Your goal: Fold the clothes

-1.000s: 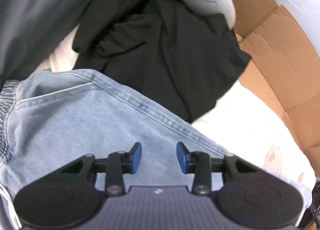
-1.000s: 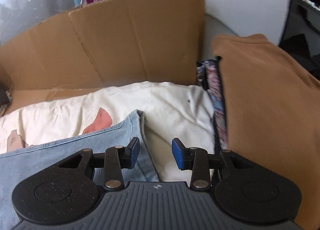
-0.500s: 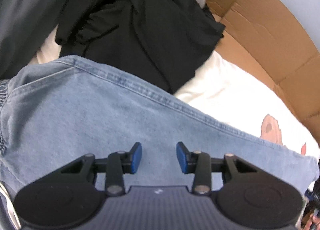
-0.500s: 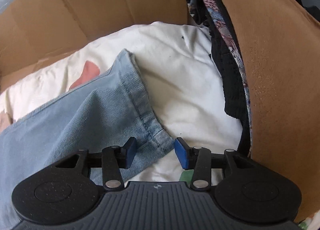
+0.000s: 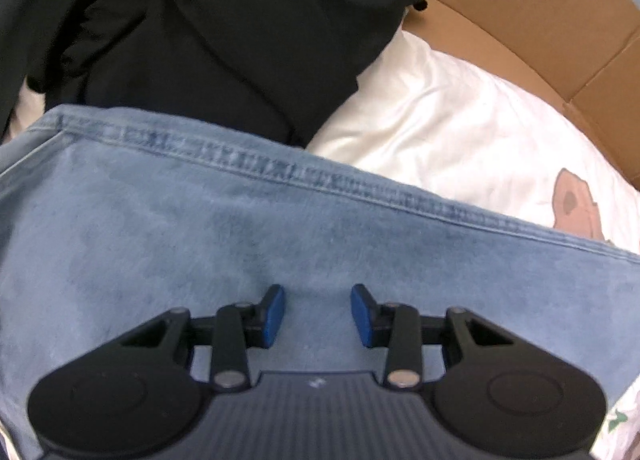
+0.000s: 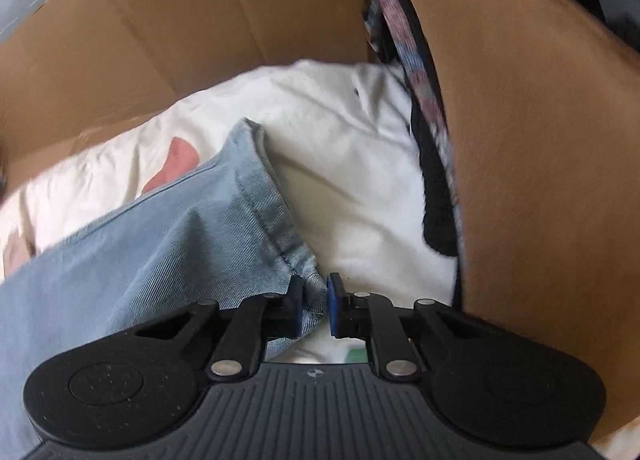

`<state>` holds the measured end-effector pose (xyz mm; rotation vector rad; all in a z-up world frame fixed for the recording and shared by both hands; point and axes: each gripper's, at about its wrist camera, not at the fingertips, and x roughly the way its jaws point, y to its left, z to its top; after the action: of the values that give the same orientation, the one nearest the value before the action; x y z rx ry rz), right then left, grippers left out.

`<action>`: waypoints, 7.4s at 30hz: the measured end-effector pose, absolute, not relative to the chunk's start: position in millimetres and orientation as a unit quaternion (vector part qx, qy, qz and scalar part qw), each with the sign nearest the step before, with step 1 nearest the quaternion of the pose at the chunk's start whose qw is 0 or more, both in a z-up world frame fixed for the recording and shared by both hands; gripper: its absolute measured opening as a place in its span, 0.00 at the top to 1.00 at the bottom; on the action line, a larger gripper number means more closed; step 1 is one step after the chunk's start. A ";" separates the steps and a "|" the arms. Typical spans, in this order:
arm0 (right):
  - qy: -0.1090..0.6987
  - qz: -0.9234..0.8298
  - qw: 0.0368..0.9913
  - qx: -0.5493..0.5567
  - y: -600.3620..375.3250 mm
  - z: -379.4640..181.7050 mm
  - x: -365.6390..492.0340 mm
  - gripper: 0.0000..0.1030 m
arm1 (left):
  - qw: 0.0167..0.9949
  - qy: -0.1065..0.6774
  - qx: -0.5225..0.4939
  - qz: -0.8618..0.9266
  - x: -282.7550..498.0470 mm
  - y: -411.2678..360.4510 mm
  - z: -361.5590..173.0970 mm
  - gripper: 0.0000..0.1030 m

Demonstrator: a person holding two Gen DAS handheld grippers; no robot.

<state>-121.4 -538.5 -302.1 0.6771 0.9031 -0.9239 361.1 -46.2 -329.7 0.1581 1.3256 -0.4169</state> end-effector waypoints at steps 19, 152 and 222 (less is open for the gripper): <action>0.416 -0.459 0.727 0.296 -519.1 -302.7 -139.3 0.82 | 0.761 0.608 0.096 -0.205 364.6 -27.9 -276.1 0.69; 0.385 -0.020 0.762 0.521 -207.4 -357.1 69.1 1.00 | 0.795 0.604 0.040 0.038 266.7 300.0 -299.0 0.68; 0.403 0.093 0.786 0.459 -210.2 -147.6 55.1 0.99 | 0.796 0.581 -0.159 0.066 195.3 355.5 -273.8 0.93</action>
<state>55.1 -210.2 -147.6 0.9899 0.8686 0.2015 195.3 355.5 -273.8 -0.3411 1.2473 0.1415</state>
